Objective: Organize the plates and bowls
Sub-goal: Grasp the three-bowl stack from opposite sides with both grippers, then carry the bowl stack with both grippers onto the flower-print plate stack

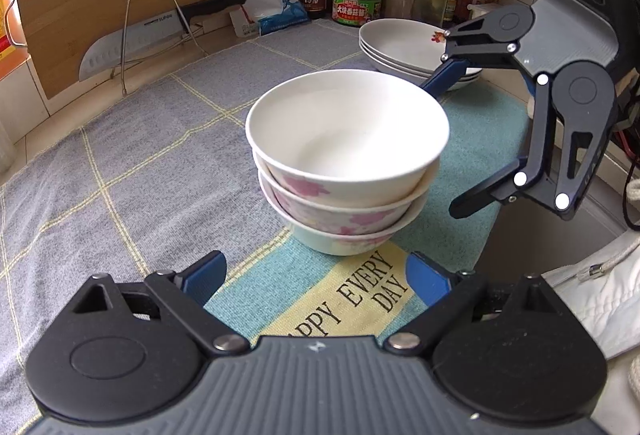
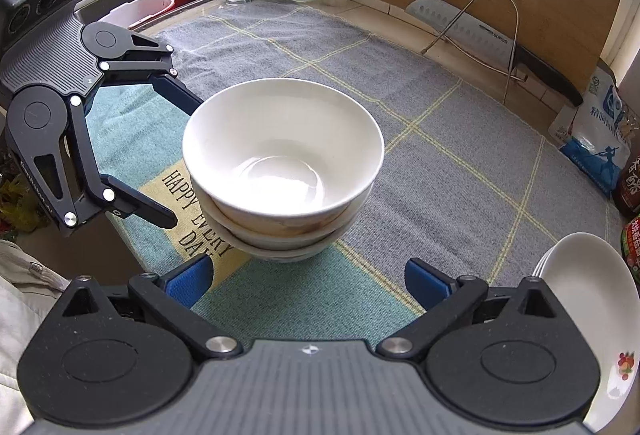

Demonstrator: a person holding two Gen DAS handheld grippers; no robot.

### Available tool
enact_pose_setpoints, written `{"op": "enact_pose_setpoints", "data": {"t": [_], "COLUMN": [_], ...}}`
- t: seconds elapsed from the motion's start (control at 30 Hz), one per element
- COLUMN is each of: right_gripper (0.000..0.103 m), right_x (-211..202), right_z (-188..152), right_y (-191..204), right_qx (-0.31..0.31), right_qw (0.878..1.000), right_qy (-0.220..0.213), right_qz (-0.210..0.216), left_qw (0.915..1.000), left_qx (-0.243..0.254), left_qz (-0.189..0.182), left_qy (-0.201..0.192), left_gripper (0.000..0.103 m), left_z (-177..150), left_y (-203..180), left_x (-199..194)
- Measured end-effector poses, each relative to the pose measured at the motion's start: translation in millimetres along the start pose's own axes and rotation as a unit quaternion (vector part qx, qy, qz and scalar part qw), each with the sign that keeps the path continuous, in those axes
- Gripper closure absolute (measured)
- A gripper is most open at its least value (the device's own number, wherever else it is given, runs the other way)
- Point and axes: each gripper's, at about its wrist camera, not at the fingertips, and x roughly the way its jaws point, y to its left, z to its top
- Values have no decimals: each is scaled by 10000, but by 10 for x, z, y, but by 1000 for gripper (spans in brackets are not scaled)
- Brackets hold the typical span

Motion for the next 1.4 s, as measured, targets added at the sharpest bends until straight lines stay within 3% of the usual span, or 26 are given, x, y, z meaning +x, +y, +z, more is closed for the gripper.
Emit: {"op": "enact_pose_setpoints", "data": {"t": [0.47,0.63,0.97,1.1,1.4], "right_gripper": [0,1,18,19,19], "right_x": [313,309,297,313,332], "right_z": [36,60,60,60,39], "right_y": [102,81,25,-5,-68], "right_qx": [-637,-694,-691,-677,-594], "right_qw": [9980,9975,9965,9961,9952], "right_qy": [-39,-131,-222,-258,-332], "right_qz": [-16,44,408,513,701], "left_qw": [9990,9972,9908,9870,9822], "left_qx": [362,655,1071,1228,1415], "left_qz": [-239,-352,-790,-993,-1155], "left_qy": [104,125,236,289,428], "left_gripper": [10,18,23,29,29], "left_z": [52,116,204,245,313], "left_y": [85,81,113,123,107], "left_x": [203,236,292,301,346]}}
